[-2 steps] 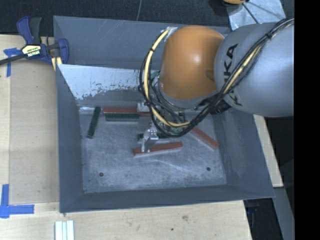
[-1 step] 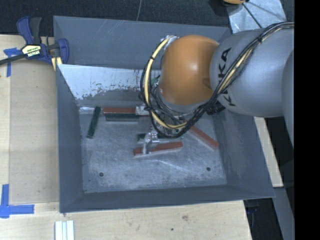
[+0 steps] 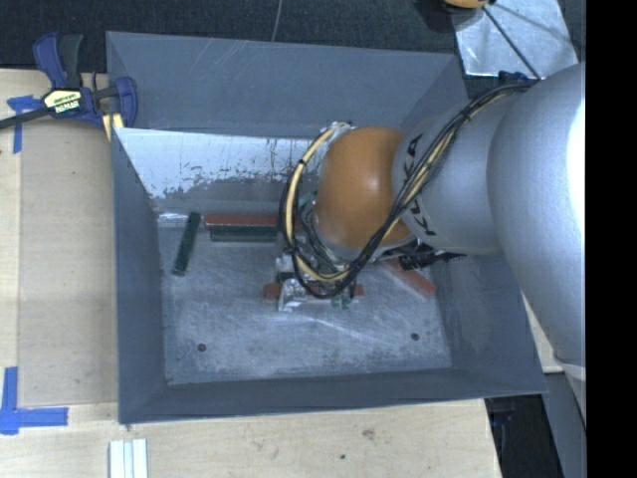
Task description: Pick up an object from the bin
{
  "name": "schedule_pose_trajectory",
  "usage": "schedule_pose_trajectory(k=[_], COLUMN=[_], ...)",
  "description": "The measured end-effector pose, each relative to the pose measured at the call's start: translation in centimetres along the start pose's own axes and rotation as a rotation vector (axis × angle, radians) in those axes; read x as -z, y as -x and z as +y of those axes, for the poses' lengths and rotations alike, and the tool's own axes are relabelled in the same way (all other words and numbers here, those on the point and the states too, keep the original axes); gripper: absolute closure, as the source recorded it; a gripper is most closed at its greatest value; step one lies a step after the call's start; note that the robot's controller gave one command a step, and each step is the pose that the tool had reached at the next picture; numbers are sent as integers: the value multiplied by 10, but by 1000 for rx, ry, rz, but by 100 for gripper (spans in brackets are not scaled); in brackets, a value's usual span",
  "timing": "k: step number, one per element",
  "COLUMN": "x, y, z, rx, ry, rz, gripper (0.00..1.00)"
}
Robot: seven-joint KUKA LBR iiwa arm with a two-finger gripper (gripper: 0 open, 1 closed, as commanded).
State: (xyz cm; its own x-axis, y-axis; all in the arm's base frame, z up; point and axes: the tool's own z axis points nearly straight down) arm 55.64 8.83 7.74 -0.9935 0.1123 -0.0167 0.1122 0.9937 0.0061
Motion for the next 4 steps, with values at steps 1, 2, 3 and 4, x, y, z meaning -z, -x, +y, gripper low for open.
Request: schedule_pose_trajectory(k=[1, 2, 3, 4], x=[0, 113, 113, 165], y=[0, 3, 2, -2], z=[0, 2, 2, -1], rx=[0, 37, 37, 39], ry=[0, -5, -5, -6], rz=[0, 16, 16, 21], gripper=[100, 100, 100, 100])
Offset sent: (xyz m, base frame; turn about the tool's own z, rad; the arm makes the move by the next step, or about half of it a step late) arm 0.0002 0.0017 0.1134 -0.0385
